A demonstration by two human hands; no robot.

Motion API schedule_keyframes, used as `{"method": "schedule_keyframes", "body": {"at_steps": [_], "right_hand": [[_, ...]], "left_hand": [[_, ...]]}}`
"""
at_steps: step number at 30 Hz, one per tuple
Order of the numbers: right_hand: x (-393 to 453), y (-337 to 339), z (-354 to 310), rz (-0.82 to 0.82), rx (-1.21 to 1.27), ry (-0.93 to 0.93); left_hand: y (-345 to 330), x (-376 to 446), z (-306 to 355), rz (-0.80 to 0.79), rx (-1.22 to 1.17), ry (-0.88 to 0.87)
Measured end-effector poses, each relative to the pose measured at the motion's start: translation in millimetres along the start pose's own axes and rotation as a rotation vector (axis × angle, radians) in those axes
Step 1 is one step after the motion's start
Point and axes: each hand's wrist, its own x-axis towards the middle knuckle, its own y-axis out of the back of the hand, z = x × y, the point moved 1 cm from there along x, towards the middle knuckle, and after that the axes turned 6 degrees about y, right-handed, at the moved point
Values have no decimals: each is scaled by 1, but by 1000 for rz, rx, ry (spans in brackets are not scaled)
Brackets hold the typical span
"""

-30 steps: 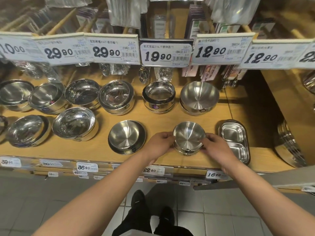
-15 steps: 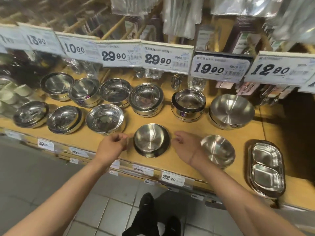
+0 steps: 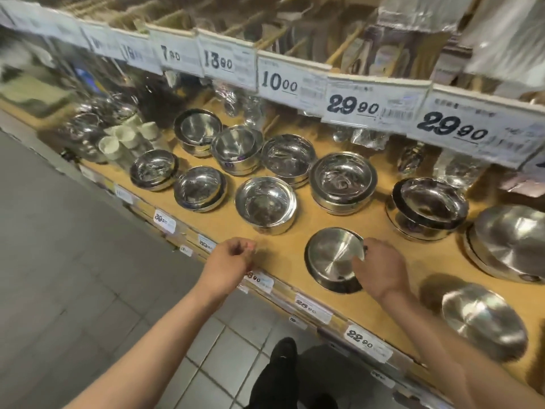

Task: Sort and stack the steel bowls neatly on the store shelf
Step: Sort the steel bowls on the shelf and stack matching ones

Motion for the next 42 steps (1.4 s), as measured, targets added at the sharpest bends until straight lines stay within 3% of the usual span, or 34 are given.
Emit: {"method": "schedule_keyframes", "body": {"at_steps": [13,21,35,42], "right_hand": [[-12,15,-6,-40,234,-86],[-37,35,-11,-154,926,-295],[-13,52,-107,-177,1092,-130],[35,24,-174,-84,1155,-241]], "left_hand": [[28,-13,4,69,-82,41],[25,-33,5,24,-134,56],[103,13,34,29,-200,-17],[161,112,49,-18,-168,-1]]}}
